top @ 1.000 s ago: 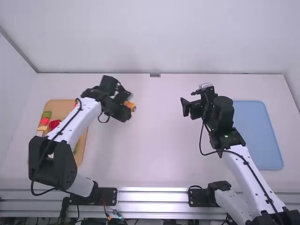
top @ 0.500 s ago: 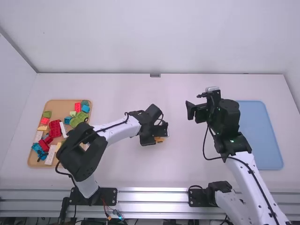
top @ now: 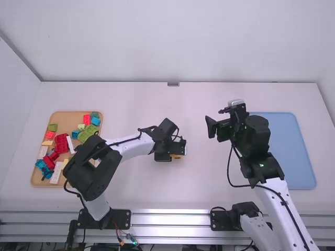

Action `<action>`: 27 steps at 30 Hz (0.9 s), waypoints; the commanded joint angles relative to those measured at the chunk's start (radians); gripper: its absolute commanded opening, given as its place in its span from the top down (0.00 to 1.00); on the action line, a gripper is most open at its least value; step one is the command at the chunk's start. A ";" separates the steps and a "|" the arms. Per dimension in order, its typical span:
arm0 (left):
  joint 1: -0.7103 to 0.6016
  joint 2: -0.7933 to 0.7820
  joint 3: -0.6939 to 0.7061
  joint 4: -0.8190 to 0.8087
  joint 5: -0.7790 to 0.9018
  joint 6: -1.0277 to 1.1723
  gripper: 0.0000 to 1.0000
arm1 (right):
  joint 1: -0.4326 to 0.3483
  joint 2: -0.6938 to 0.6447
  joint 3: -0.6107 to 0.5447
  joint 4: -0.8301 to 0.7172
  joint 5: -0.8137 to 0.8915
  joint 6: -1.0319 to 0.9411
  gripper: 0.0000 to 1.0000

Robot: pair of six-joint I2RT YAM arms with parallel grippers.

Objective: Assemble lego blocks to make yellow taxi

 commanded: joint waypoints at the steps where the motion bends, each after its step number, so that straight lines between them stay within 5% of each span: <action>1: 0.037 0.008 -0.003 0.010 0.056 0.019 0.93 | 0.000 0.016 0.036 0.012 -0.005 0.003 0.01; 8: 0.122 0.008 0.045 -0.078 0.251 0.105 0.83 | 0.000 0.042 0.036 0.027 -0.004 0.003 0.01; 18: 0.125 0.066 0.061 -0.053 0.280 0.106 0.84 | 0.000 0.068 0.036 0.051 -0.004 0.010 0.01; 27: 0.110 0.121 0.093 -0.044 0.272 0.055 0.74 | 0.002 0.070 0.036 0.055 -0.005 0.010 0.01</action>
